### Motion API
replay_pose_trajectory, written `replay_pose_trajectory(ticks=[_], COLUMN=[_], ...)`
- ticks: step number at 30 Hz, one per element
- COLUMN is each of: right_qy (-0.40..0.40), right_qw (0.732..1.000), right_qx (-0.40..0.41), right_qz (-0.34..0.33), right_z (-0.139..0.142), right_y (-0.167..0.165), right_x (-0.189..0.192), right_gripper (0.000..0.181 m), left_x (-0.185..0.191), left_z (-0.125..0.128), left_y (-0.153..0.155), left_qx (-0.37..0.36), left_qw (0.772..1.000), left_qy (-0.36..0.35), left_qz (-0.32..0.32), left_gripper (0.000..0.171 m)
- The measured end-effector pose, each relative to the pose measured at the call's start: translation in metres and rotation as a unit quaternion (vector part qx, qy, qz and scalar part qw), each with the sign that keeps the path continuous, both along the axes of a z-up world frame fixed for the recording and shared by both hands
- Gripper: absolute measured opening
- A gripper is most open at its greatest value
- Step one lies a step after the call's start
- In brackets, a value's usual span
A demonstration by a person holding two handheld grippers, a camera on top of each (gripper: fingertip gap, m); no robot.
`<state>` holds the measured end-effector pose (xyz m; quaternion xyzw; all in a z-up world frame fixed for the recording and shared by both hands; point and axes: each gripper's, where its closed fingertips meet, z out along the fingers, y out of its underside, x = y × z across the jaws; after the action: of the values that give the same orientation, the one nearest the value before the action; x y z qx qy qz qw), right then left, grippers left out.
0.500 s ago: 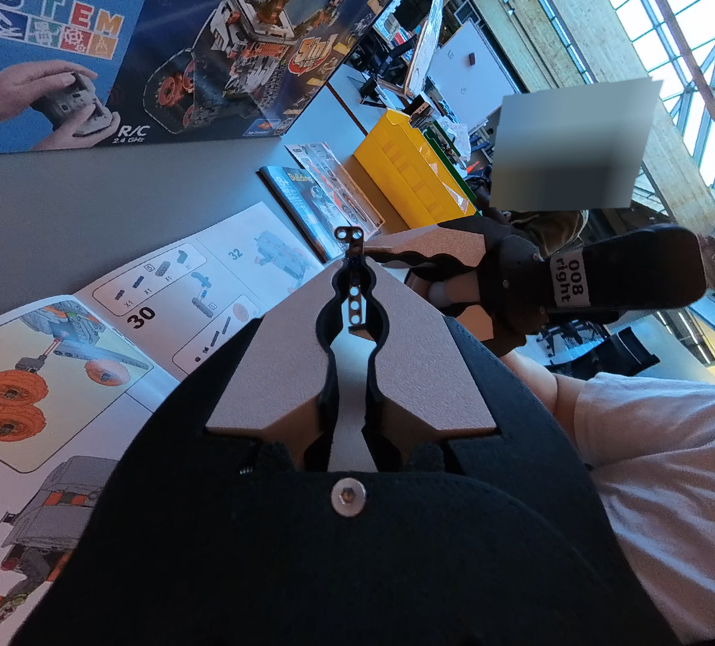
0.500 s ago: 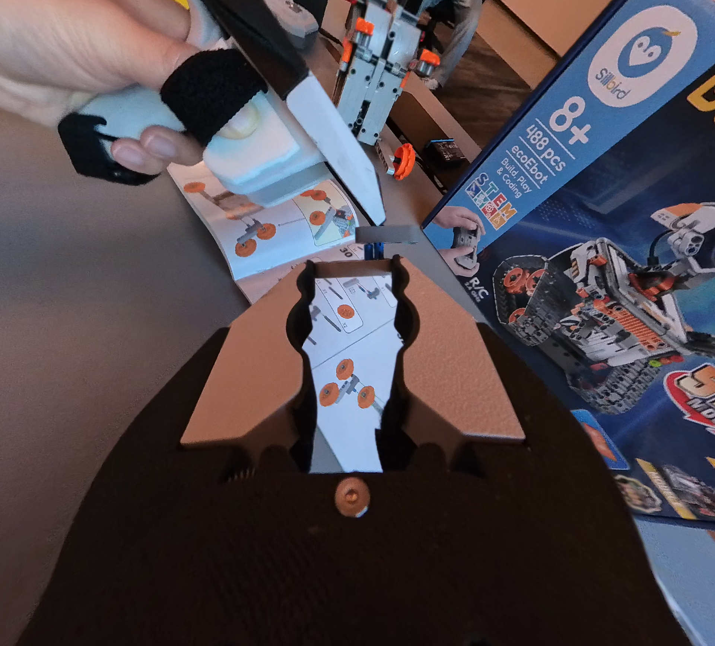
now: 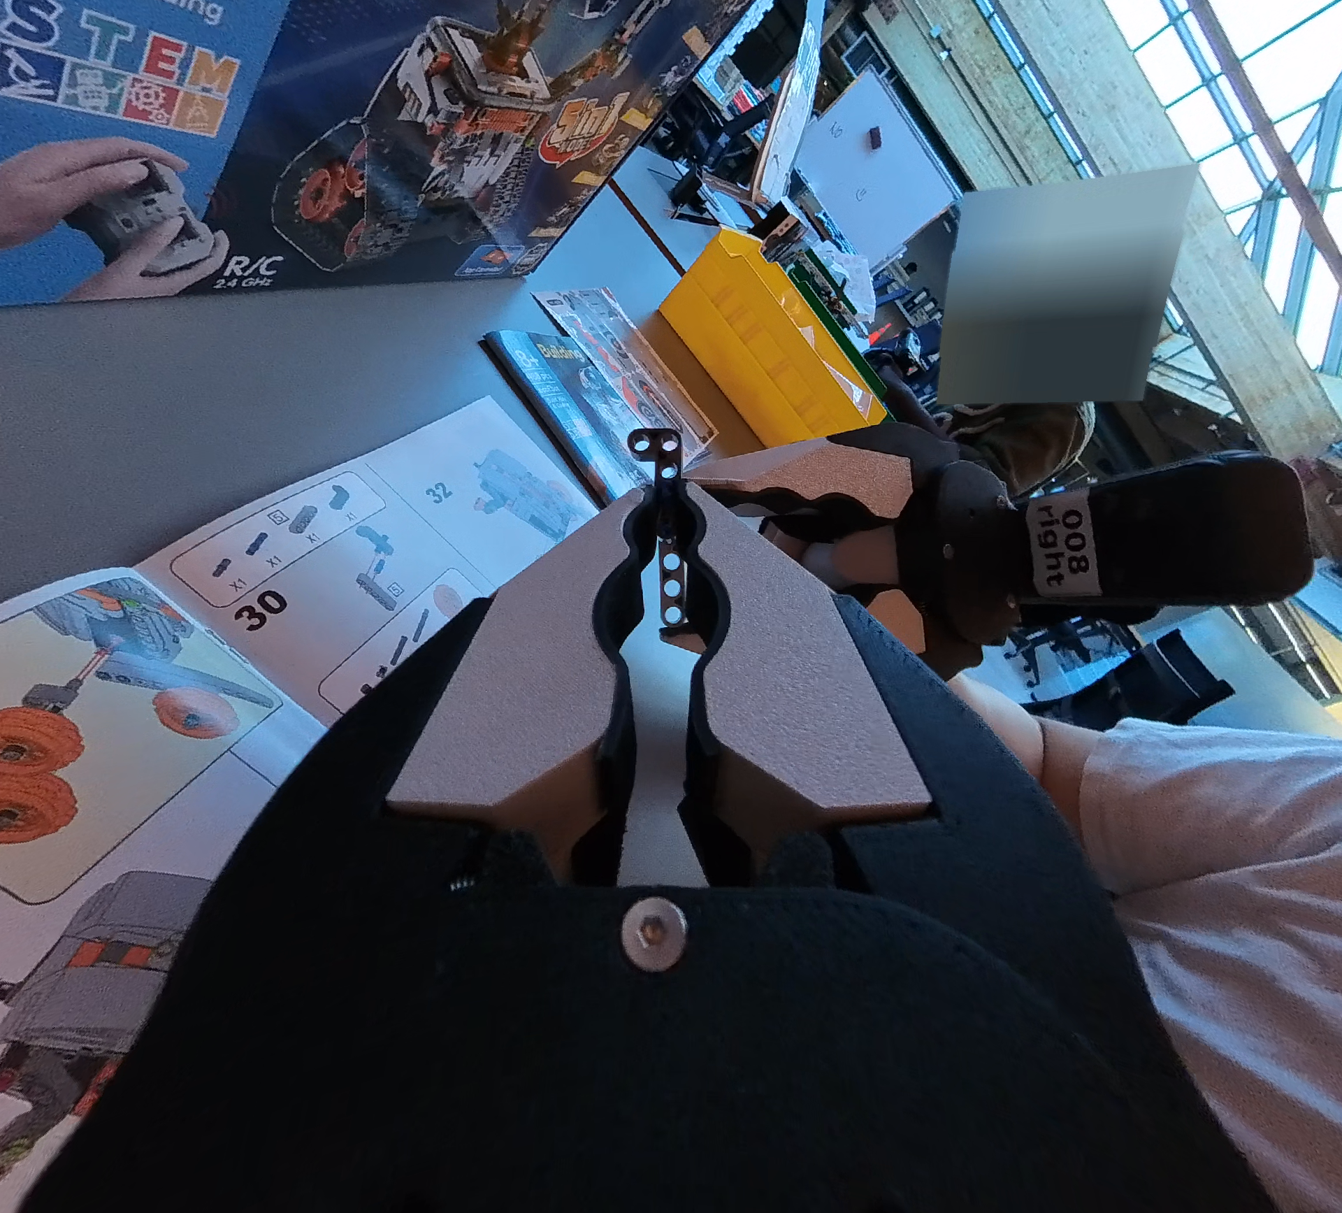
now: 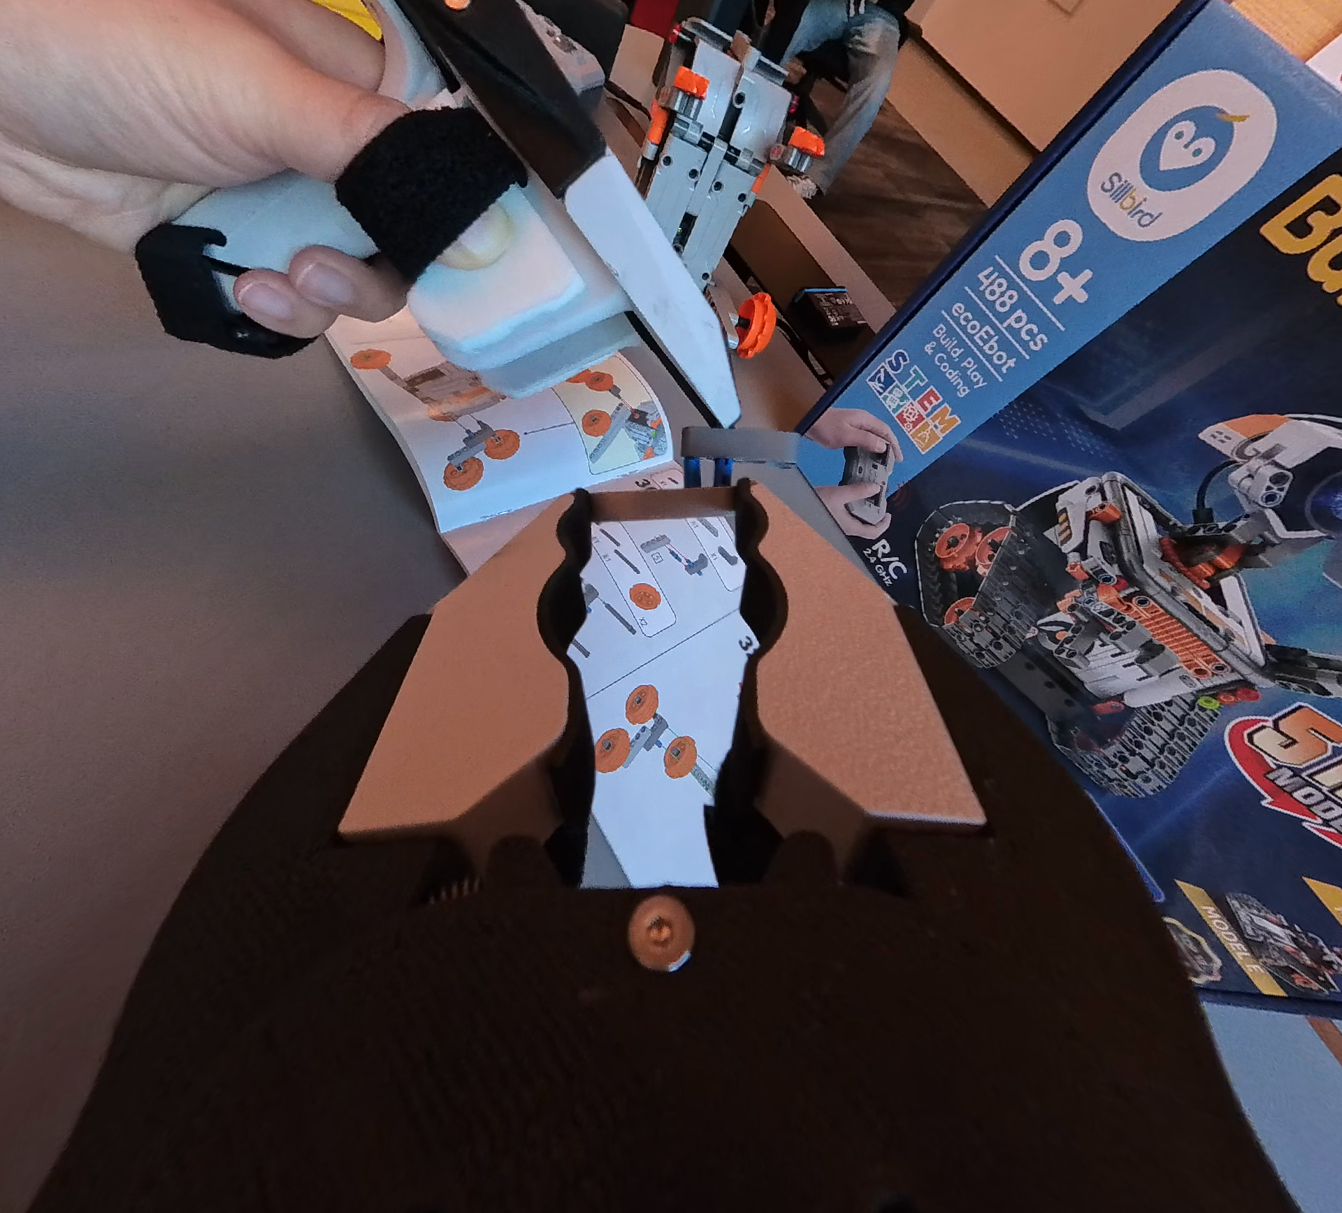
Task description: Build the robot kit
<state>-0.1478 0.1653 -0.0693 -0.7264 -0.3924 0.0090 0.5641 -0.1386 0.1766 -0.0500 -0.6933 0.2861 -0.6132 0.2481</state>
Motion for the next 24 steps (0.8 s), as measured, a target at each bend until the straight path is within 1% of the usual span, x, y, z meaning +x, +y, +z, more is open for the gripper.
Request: replay_pose_trajectory(ticks=[1, 12, 21, 24], right_qy=[-0.003, 0.018, 0.026, 0.042], right_qw=[1.000, 0.999, 0.999, 0.999], right_qx=[0.002, 0.002, -0.003, -0.011], right_qz=[-0.002, -0.031, -0.030, -0.029], right_z=[-0.0004, 0.0025, 0.0016, 0.0016], right_y=[0.0004, 0.0039, 0.0041, 0.0044], right_x=[0.0005, 0.0044, 0.0042, 0.0044], right_gripper=[0.039, 0.039, 0.039, 0.039], left_x=[0.0004, 0.0058, 0.0043, 0.0065], left_z=[-0.0004, 0.0025, 0.0018, 0.0036], left_y=[0.0003, 0.0037, 0.0025, -0.0008], left_qx=[0.000, 0.007, -0.003, -0.004], left_qw=[1.000, 0.999, 1.000, 1.000], left_qy=[0.001, -0.009, -0.011, -0.015], left_qz=[0.003, 0.030, 0.022, 0.015], left_gripper=[0.001, 0.001, 0.001, 0.000])
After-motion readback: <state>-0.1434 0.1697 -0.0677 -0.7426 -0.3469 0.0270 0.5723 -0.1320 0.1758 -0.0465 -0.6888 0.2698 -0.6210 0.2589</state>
